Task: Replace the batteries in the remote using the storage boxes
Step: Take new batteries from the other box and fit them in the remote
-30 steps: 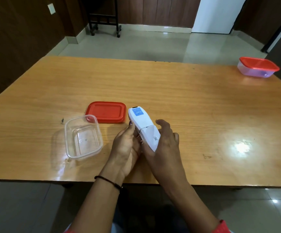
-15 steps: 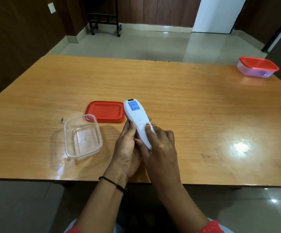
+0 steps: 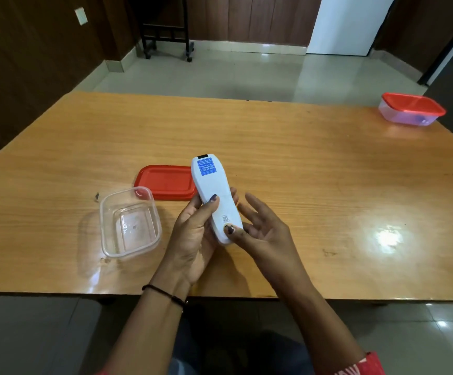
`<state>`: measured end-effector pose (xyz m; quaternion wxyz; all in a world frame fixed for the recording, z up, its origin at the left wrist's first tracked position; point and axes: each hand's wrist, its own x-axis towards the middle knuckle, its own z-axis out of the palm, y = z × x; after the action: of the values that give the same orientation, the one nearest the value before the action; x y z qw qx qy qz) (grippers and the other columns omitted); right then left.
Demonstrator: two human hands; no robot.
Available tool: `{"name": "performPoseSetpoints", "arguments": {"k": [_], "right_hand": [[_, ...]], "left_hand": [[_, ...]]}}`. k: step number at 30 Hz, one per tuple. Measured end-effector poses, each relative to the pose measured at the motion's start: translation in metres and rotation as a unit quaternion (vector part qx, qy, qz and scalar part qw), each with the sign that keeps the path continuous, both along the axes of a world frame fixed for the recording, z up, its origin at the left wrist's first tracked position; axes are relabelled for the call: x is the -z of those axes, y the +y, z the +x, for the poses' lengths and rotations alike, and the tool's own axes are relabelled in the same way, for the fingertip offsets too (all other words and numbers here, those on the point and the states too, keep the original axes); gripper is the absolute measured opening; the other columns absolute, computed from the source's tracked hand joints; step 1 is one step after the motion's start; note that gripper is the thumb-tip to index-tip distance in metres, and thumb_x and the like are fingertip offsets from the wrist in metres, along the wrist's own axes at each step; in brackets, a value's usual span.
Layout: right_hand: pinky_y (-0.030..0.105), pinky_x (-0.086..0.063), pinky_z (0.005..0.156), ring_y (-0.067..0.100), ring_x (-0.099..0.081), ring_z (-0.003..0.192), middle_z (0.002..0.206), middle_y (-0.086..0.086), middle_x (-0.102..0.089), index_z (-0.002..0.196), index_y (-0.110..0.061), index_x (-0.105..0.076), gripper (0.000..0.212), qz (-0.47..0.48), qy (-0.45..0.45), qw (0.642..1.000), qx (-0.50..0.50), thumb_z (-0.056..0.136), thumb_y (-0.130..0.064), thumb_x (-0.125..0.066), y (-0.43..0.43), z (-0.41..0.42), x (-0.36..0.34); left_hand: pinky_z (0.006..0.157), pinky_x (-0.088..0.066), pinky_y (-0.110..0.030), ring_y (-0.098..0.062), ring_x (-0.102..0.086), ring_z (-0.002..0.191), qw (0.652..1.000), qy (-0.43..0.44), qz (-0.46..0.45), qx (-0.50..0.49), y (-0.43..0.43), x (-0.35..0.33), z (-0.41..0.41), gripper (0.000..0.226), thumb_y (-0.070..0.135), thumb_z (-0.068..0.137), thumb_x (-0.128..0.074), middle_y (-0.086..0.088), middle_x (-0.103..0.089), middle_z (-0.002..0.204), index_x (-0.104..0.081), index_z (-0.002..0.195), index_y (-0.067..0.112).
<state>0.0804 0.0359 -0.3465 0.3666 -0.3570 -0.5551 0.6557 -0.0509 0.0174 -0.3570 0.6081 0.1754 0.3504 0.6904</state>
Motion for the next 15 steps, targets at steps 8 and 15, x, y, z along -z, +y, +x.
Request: {"name": "performPoseSetpoints", "arguments": {"k": [8, 15], "right_hand": [[0.026, -0.056, 0.08, 0.018, -0.07, 0.097, 0.105, 0.009, -0.073, 0.119, -0.006, -0.061, 0.043, -0.064, 0.042, 0.995, 0.057, 0.078, 0.007, -0.068, -0.002, -0.009, 0.003], [0.023, -0.056, 0.079, 0.011, -0.07, 0.094, 0.103, 0.003, -0.073, 0.117, -0.007, -0.064, 0.044, -0.019, 0.036, 0.994, 0.1, 0.076, 0.001, -0.073, -0.007, -0.012, 0.002]], "left_hand": [[0.085, -0.056, -0.031, -0.02, -0.061, 0.116, 1.0, 0.026, 0.004, -0.014, 0.002, 0.002, 0.001, 0.045, 0.012, 0.09, -0.05, -0.014, -0.064, 0.124, -0.048, 0.135, 0.012], [0.08, -0.056, -0.028, -0.02, -0.064, 0.111, 0.996, 0.075, 0.008, -0.042, 0.003, 0.003, 0.005, 0.049, 0.022, 0.086, -0.057, -0.009, -0.068, 0.117, -0.05, 0.134, 0.014]]}}
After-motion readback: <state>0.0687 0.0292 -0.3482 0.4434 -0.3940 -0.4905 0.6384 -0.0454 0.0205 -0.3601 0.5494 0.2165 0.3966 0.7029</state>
